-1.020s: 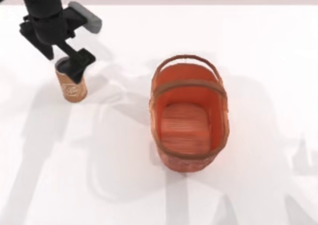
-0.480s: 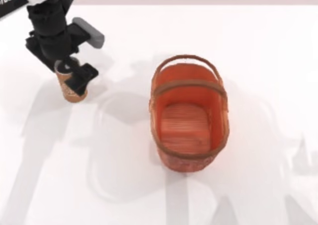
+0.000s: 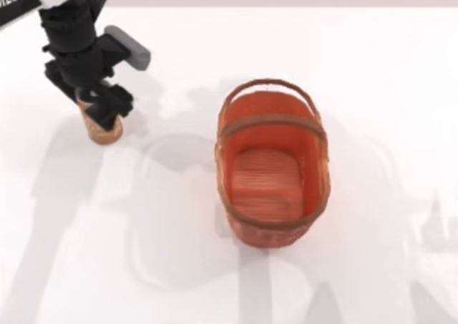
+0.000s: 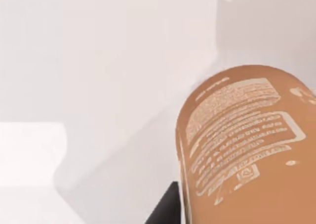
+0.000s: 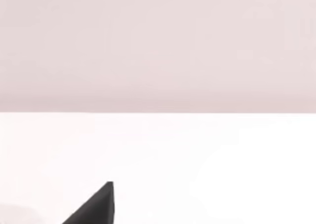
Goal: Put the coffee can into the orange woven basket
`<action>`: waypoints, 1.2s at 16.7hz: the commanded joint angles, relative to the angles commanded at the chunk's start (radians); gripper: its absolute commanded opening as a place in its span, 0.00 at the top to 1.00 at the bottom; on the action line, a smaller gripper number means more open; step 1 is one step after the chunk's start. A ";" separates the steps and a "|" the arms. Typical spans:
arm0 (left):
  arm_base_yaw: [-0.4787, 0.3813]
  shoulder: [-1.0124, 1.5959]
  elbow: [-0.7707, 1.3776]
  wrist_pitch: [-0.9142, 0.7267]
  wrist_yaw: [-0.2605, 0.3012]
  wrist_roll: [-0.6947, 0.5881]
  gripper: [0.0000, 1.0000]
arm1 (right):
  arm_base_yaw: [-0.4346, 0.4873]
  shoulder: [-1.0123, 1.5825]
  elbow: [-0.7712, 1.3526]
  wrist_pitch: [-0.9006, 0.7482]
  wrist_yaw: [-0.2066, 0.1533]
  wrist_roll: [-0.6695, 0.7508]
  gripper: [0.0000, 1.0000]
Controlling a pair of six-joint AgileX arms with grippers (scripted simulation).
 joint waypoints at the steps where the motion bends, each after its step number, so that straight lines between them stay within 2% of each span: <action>1: 0.000 0.000 0.000 0.000 0.000 0.000 0.68 | 0.000 0.000 0.000 0.000 0.000 0.000 0.00; 5: 0.000 0.000 0.000 0.000 0.000 0.000 0.98 | 0.000 0.000 0.000 0.000 0.000 0.000 0.00; 6: 0.000 0.000 0.000 0.000 0.000 0.000 1.00 | 0.000 0.000 0.000 0.000 0.000 0.000 0.00; 16: -0.001 -0.003 -0.004 0.010 0.008 -0.002 1.00 | 0.000 0.000 0.000 0.000 0.000 0.000 0.00; 18: -0.007 -0.011 -0.021 0.060 0.047 -0.018 1.00 | 0.000 0.000 0.000 0.000 0.000 0.000 0.00; 20: -0.015 -0.025 -0.052 0.150 0.114 -0.047 1.00 | 0.000 0.000 0.000 0.000 0.000 0.000 0.00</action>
